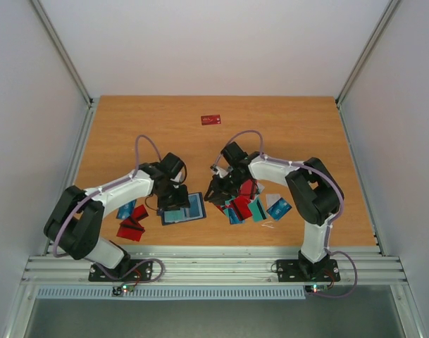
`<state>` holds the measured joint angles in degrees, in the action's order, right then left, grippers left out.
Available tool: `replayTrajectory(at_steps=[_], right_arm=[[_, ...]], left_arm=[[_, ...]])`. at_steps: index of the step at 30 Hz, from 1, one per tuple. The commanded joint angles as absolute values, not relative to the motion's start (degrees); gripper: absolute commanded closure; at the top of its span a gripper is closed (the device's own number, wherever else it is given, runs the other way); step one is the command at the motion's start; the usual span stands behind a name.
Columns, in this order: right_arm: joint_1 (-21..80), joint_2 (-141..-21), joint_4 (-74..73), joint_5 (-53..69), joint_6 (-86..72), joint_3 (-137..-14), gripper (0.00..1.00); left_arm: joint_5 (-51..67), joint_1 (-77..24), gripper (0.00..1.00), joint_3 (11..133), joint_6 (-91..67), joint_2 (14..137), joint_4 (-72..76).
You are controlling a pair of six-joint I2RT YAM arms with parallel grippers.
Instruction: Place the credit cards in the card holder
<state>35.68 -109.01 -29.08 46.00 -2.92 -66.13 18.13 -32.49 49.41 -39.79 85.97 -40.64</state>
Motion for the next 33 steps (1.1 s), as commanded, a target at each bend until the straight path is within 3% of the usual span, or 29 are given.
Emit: replayTrajectory(at_steps=[1, 7, 13, 28, 33], right_arm=[[35.6, -106.4, -26.0, 50.7, -4.6, -66.5, 0.78], [36.0, -107.8, -20.0, 54.2, -9.9, -64.3, 0.74], [37.4, -111.2, -17.7, 55.8, -11.4, -64.8, 0.72], [38.8, -117.7, -23.2, 51.5, -8.5, -68.4, 0.71], [38.7, -118.3, -23.6, 51.0, -8.2, -68.4, 0.72]], left_arm=[[18.3, -32.7, 0.67, 51.8, -31.7, 87.0, -40.8], [20.6, -32.7, 0.88, 53.3, -28.7, 93.2, -38.6], [20.4, -32.7, 0.97, 54.2, -27.8, 96.7, -38.3], [19.2, -32.6, 1.00, 53.9, -26.9, 94.0, -40.2], [18.6, -32.6, 0.95, 55.3, -26.9, 91.2, -42.5]])
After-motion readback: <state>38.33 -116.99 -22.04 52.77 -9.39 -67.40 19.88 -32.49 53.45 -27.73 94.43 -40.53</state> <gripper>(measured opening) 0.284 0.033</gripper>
